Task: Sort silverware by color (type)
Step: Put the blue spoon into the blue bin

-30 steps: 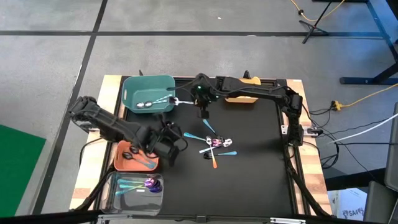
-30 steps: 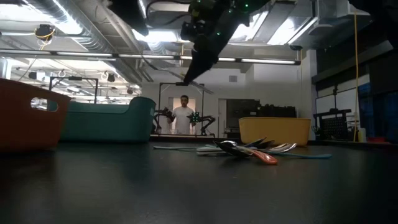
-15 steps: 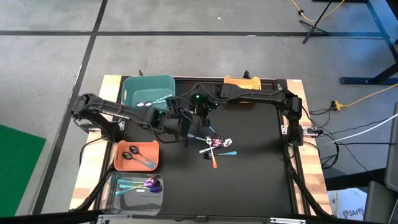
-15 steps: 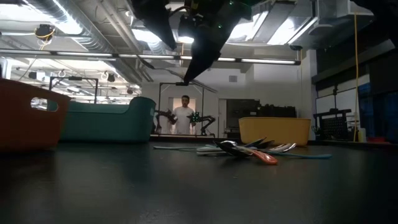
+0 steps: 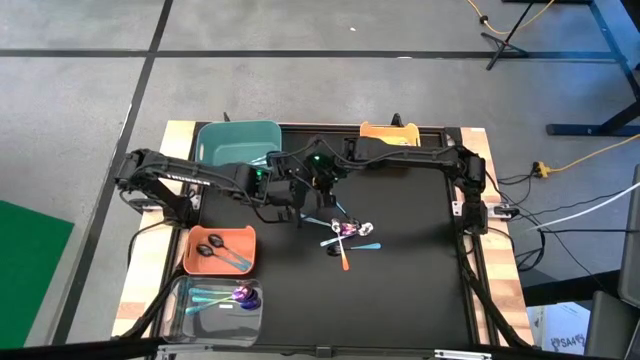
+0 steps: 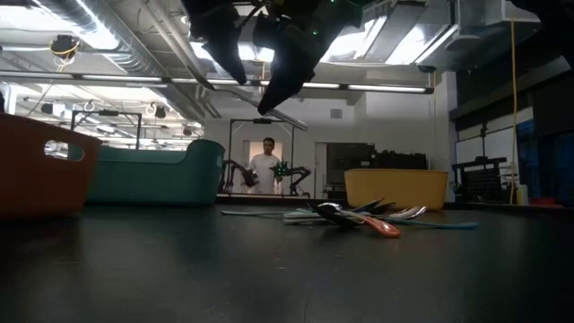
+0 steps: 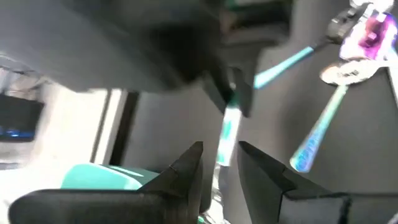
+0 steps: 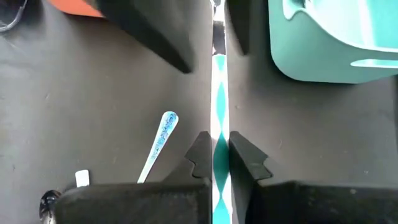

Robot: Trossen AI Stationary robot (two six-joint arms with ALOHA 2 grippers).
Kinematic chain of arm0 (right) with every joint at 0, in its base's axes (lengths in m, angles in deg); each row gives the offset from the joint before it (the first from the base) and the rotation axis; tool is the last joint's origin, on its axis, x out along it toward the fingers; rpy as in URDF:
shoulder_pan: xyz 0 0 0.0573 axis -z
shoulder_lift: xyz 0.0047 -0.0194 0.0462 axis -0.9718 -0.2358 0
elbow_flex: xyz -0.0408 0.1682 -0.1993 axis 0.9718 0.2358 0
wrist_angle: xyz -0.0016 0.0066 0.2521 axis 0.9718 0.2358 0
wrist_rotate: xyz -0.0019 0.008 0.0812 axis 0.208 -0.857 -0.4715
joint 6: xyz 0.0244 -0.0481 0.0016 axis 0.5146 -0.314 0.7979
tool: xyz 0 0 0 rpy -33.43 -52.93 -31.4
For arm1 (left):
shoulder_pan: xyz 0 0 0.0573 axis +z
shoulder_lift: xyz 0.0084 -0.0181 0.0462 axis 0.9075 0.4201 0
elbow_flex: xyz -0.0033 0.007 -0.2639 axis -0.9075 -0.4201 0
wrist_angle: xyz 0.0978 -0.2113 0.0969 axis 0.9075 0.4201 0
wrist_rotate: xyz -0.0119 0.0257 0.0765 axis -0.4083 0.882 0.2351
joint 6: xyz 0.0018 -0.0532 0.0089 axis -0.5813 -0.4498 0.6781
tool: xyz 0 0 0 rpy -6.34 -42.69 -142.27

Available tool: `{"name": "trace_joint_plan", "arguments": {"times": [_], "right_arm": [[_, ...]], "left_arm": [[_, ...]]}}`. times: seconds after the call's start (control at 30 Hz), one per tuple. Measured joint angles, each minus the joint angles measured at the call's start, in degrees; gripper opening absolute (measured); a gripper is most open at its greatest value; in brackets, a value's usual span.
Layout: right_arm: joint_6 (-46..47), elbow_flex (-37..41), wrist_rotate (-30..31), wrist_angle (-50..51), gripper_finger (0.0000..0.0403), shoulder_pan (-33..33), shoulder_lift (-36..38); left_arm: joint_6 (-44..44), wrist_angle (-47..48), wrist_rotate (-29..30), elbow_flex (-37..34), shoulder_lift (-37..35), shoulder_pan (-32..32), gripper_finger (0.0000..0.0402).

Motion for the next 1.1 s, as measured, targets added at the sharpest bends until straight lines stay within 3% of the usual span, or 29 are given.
{"name": "trace_joint_plan", "arguments": {"times": [0.37,0.93,1.1], "right_arm": [[-0.49,0.13,-5.28,-2.71,0.0014,0.09,-0.13],[-0.92,0.07,-6.45,-4.35,0.0014,0.02,-0.09],[-0.93,0.07,-6.43,-4.37,0.0014,0.02,-0.09]], "left_arm": [[0.14,3.01,-1.79,-0.56,-0.04,0.04,0.0092],[-0.36,6.46,-1.68,-0.62,0.02,0.12,0.0091],[-0.45,6.46,-1.70,-0.62,0.02,0.12,0.0075]]}}
